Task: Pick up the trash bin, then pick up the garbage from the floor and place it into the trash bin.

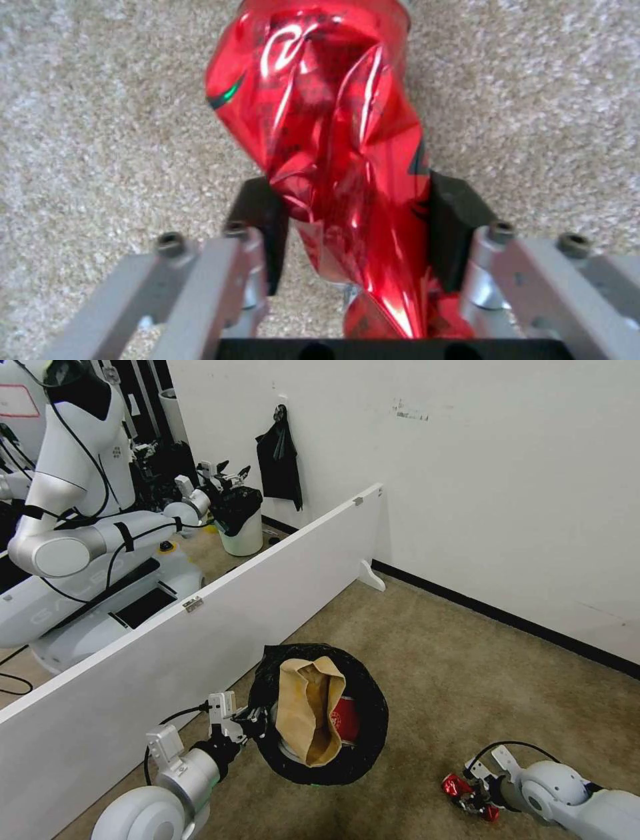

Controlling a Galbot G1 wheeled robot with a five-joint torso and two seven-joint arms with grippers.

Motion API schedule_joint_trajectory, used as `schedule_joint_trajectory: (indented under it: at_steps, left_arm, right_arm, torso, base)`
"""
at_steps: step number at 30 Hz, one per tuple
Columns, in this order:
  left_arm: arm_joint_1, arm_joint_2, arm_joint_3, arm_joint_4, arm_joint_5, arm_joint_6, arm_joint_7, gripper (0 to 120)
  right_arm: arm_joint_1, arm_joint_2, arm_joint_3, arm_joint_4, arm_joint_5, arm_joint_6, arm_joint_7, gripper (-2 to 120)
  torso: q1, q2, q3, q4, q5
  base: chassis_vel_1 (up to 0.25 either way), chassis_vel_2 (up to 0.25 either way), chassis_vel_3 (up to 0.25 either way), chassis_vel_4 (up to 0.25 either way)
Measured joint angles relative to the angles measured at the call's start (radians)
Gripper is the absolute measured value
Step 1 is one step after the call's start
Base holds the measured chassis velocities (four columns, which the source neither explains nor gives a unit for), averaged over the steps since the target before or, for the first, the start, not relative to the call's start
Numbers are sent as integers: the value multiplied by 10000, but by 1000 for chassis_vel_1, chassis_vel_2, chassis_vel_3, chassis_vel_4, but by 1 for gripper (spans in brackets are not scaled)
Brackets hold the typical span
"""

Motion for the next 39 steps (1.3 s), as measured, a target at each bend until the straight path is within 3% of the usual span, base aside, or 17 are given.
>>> schedule_joint_trajectory:
  at_steps: [7,16,22,34,38,39]
  left_arm:
    - [-48,14,20,0,-13,5,0,0]
    - [-77,-11,65,55,-9,7,0,0]
    - [-216,-29,135,179,20,11,-1,0]
    - [-444,305,229,550,-99,26,-2,0]
    - [-454,385,278,637,-173,37,2,0]
    - [-411,371,273,637,-182,37,12,0]
  right_arm:
    - [-63,-86,41,52,5,5,1,28]
    - [-294,-319,308,238,48,13,32,28]
    - [-817,-871,964,763,162,7,141,28]
    - [-2734,-2468,3605,2461,712,-36,501,28]
    - [-2915,-2751,4242,2939,839,-38,629,28]
    - [-2446,-2706,4345,3268,1102,-38,808,28]
  torso:
    - [0,0,0,0,1]
    - [0,0,0,1,0]
    - [0,0,0,-1,2]
    - [0,0,-1,-2,0]
    - [-1,0,0,-1,-1]
    - [0,0,0,2,0]
  base:
    - [0,0,0,0]
    - [0,0,0,0]
    - [0,0,0,0]
    - [0,0,0,0]
    - [0,0,0,0]
    - [0,0,0,0]
